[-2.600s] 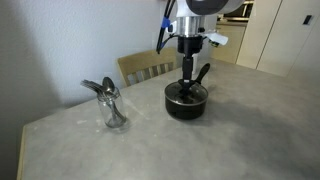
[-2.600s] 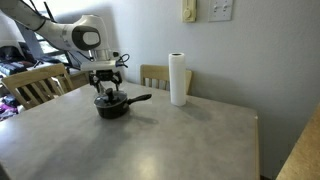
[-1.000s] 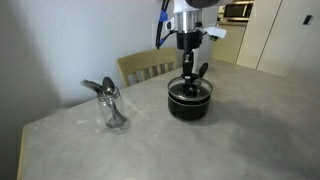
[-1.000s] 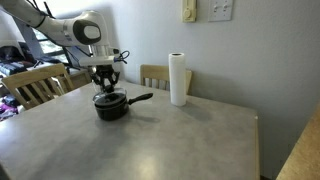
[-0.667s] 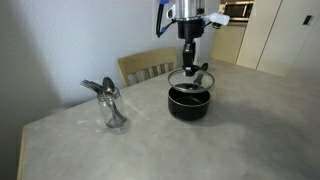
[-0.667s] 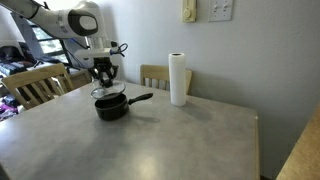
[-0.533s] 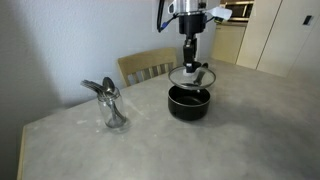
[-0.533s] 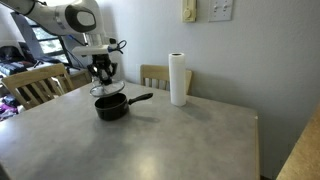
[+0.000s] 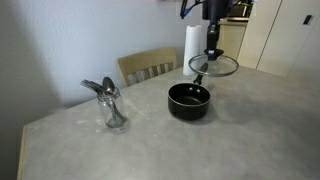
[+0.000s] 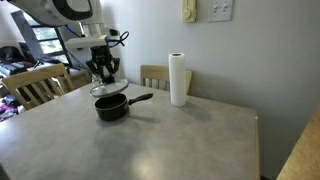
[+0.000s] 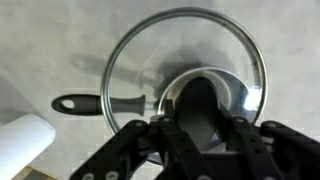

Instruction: Take the lid off of the pot and put it on the table

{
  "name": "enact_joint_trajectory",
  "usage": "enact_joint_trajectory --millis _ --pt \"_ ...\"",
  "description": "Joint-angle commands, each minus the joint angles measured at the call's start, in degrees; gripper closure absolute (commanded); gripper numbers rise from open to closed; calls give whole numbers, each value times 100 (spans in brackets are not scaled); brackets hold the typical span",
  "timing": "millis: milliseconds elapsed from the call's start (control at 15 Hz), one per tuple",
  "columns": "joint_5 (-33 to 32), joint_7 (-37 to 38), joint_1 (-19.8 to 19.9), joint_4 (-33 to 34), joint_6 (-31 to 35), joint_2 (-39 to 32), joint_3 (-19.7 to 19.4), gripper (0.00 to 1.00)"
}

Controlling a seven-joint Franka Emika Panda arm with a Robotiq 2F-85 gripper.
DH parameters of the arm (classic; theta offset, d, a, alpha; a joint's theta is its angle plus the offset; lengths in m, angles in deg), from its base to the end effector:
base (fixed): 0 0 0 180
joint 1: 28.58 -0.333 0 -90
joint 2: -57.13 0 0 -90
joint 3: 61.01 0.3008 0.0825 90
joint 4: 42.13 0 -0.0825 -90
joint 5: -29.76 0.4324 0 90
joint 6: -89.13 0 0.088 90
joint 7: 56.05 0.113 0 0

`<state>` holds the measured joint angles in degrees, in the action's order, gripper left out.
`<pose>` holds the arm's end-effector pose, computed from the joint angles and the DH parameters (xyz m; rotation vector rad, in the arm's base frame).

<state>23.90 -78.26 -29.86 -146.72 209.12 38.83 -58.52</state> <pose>0.6620 0.0370 0.3102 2.9780 0.7683 -0.0941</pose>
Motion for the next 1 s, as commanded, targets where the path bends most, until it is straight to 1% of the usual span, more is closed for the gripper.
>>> enact_joint_trajectory --millis 0,200,333,467,667,733,867,933 --pt "-324 -626 443 -831 311 626 -258 86" --pt "-415 -1433 857 -1087 597 697 -518 86" --pt "-267 -2004 1122 -1225 1057 633 -650 86" --pt "-31 -2509 1369 -1331 1455 545 -731 86" --pt "662 -3332 1725 -1383 1696 365 -725 86" --pt "841 -3534 1797 -1389 1722 299 -731 86" --pt "979 -3730 1869 -1358 1722 105 -778 86" --pt "803 -3665 1845 -1357 1785 -16 -848 86"
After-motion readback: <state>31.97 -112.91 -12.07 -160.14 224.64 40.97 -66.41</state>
